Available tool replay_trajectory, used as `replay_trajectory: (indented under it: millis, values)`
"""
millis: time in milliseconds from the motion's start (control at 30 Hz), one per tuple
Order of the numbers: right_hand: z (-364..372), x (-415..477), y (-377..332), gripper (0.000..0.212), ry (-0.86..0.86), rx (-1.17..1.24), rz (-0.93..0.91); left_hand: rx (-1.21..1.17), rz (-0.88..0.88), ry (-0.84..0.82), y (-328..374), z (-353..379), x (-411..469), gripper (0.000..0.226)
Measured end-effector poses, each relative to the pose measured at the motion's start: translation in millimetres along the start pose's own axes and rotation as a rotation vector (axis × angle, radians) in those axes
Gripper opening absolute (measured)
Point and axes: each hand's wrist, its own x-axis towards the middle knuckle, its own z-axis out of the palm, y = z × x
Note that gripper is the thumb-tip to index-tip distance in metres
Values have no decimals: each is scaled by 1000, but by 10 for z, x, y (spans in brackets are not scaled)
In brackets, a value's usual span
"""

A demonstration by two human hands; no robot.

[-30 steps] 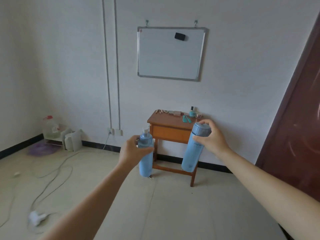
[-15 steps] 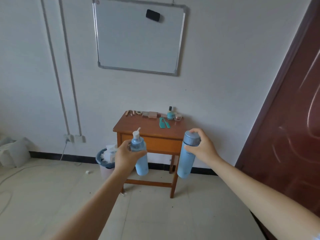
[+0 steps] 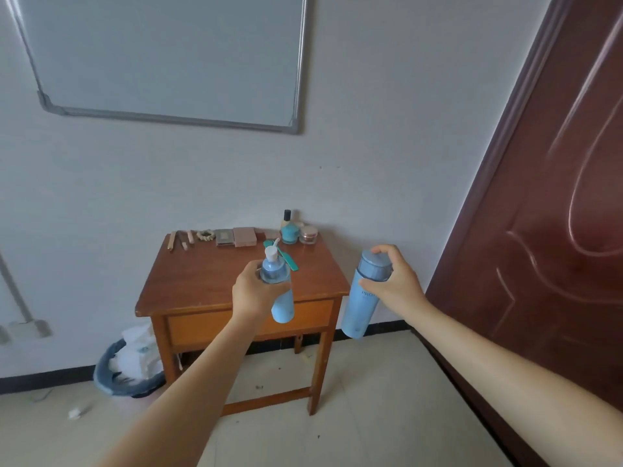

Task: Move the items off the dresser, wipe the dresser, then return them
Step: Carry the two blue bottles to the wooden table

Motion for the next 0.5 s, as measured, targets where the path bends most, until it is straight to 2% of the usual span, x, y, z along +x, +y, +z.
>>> replay_trajectory:
  millis: [267, 500]
  values:
    - [479, 925, 579, 42, -1, -22, 126, 23, -23, -165, -288, 447, 1122, 50]
    - [816, 2289, 1115, 45, 12, 38, 132, 49, -53, -139, -521, 1036, 2324, 47]
